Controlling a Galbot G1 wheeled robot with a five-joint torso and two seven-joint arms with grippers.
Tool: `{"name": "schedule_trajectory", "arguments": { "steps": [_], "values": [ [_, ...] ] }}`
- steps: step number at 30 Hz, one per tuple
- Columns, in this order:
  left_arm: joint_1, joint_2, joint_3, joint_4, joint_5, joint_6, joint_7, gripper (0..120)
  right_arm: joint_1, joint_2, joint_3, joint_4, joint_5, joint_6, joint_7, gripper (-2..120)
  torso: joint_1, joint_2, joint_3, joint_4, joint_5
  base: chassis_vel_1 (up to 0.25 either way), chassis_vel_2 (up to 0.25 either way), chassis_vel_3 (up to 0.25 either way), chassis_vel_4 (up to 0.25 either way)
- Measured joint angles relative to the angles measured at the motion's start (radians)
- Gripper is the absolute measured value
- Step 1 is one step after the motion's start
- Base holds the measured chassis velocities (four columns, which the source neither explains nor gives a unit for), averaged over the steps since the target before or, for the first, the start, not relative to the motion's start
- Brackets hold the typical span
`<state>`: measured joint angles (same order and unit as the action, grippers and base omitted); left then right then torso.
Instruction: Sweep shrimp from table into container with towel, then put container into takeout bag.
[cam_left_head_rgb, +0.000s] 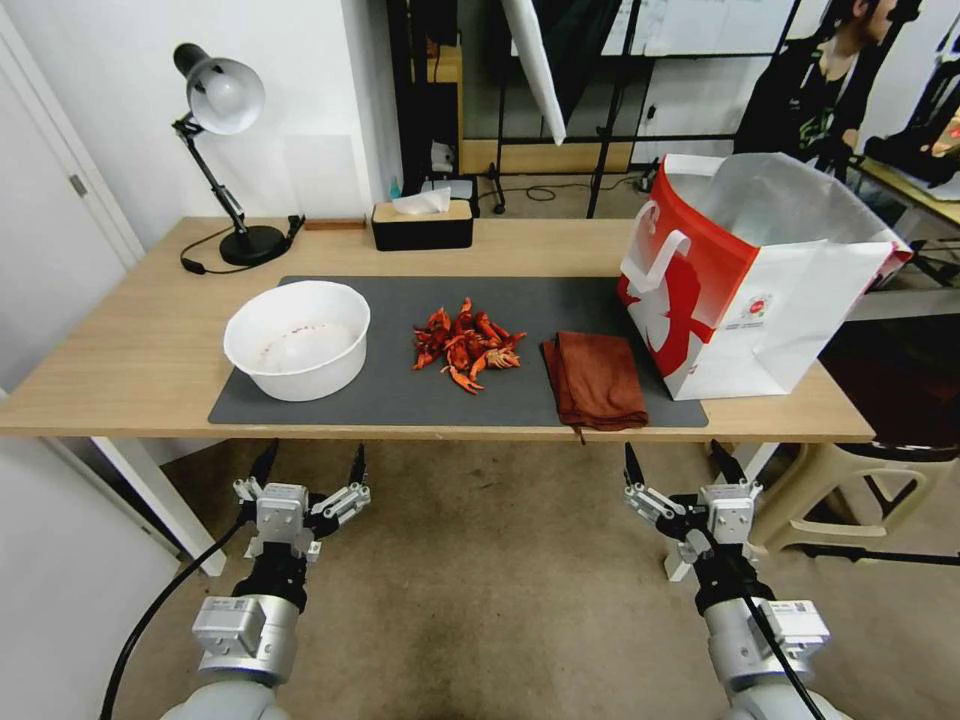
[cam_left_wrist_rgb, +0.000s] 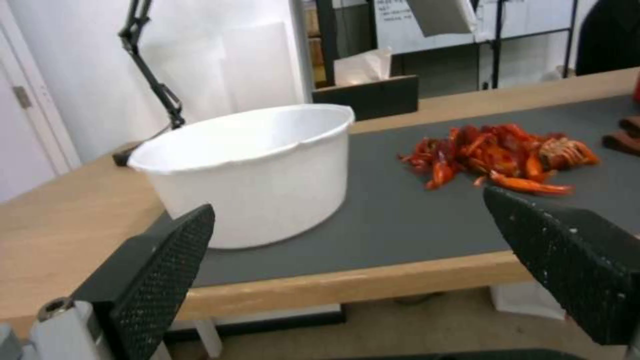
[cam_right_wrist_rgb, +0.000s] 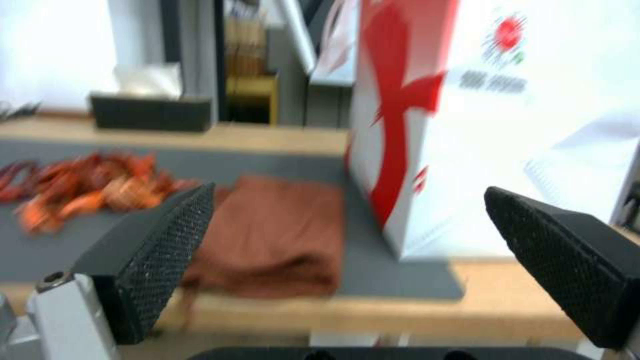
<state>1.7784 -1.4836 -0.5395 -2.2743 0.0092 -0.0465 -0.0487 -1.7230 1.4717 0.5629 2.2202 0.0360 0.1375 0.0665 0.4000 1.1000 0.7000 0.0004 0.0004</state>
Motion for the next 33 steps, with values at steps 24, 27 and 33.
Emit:
{"name": "schedule_trajectory", "arguments": {
  "steps": [24, 27, 33],
  "values": [
    [-0.142, 0.211, 0.077, 0.233, 0.097, -0.468, -0.429, 100, 0.157, -0.064, -0.010, -0.136, 0.063, 0.313, 0.156, 100, 0.000, 0.000, 0.000, -0.0003, -0.0006, 0.000, 0.000, 0.000, 0.000],
    [-0.142, 0.213, 0.077, 0.233, 0.097, -0.468, -0.428, 100, 0.157, -0.064, -0.009, -0.135, 0.064, 0.310, 0.158, 100, 0.000, 0.000, 0.000, -0.0004, -0.0003, 0.000, 0.000, 0.000, 0.000],
    [-0.160, 0.229, 0.080, 0.240, 0.089, -0.459, -0.425, 100, 0.158, -0.068, -0.008, -0.132, 0.071, 0.301, 0.160, 100, 0.000, 0.000, 0.000, -0.0004, -0.0004, 0.000, 0.000, 0.000, 0.000]
  ]
}}
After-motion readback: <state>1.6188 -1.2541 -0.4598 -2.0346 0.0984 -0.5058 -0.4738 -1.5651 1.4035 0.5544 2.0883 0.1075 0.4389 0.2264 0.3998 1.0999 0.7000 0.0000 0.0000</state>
